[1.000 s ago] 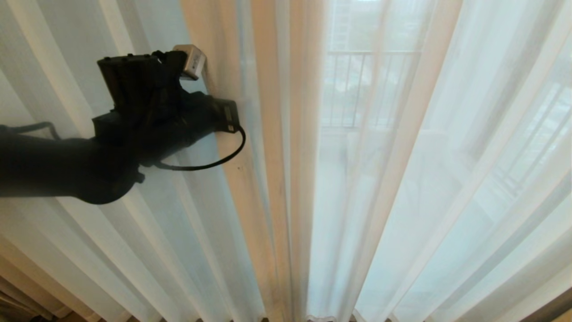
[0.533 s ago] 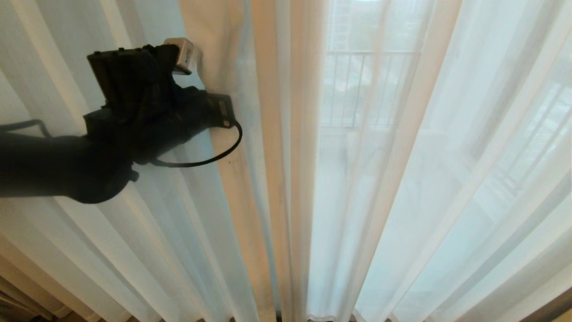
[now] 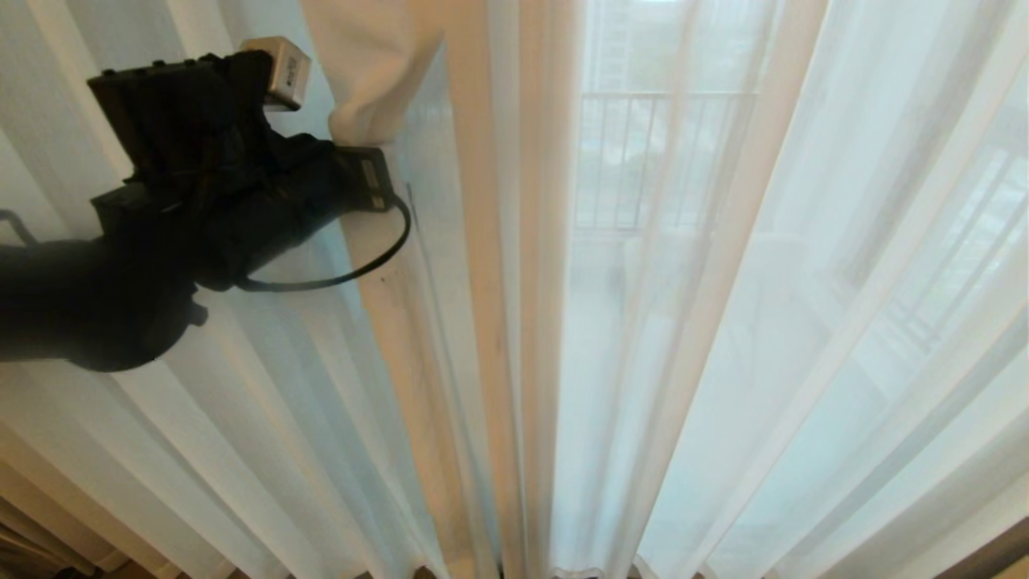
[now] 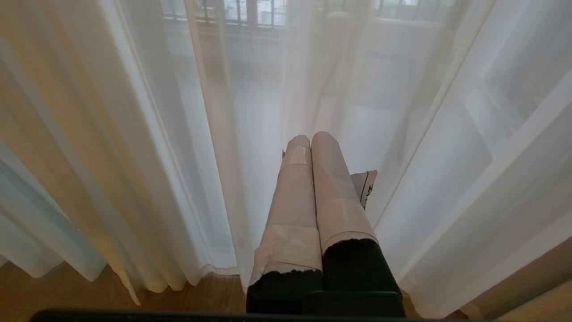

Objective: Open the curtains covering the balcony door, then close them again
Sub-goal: Pull the inner curtains open on both sides

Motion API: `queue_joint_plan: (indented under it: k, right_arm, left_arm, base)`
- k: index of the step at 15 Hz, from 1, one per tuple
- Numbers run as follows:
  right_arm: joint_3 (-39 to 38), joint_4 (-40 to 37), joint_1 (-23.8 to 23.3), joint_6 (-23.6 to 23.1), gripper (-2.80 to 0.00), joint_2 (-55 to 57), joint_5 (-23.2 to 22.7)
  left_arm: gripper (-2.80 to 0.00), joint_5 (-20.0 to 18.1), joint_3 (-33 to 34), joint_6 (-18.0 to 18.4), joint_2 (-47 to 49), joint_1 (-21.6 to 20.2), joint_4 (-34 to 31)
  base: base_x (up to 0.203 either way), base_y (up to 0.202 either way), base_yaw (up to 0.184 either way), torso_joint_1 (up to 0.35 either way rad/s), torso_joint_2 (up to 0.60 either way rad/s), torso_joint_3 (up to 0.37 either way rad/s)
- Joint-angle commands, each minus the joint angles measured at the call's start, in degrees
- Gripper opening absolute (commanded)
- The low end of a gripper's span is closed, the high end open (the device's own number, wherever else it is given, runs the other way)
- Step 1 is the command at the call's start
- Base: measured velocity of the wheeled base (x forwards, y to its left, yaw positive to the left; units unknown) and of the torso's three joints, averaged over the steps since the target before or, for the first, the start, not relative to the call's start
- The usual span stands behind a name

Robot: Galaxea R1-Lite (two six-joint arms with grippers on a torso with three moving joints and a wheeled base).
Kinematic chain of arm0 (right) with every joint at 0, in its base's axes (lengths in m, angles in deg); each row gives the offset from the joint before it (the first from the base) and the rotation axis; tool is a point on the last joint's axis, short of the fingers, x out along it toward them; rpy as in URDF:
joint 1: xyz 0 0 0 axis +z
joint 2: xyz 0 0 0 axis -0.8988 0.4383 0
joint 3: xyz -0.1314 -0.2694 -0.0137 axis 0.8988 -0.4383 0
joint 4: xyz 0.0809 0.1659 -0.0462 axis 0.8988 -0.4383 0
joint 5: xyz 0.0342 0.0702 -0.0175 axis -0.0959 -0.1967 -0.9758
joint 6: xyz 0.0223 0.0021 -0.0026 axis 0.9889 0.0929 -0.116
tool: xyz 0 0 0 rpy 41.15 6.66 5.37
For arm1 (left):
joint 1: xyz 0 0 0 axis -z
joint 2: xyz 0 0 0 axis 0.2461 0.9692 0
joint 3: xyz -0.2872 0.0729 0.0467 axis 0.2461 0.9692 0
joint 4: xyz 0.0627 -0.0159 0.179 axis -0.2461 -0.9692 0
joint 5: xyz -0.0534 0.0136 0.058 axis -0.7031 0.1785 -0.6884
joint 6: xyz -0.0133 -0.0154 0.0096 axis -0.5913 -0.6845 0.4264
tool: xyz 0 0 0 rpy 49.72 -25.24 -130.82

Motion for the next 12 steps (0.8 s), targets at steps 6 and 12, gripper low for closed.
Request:
queue_joint_plan:
  k: [6, 12]
  right_arm:
    - [0.0, 0.01, -0.02, -0.06, -2.8, -0.02, -0.05]
    - [0.0, 0.01, 0.03, -0.06, -2.8, -0.02, -0.05]
  left_arm:
    - [-2.8, 0.12, 5.63, 0.22, -8.35, -7.31, 1.71]
    - [-2.8, 2.25, 6.67, 0.64, -11.6, -10.89, 1.52]
  base:
    - [0.0, 0.0, 0.0, 0.0, 0.0, 0.0]
    - [0.0, 0.0, 0.0, 0.0, 0.0, 0.0]
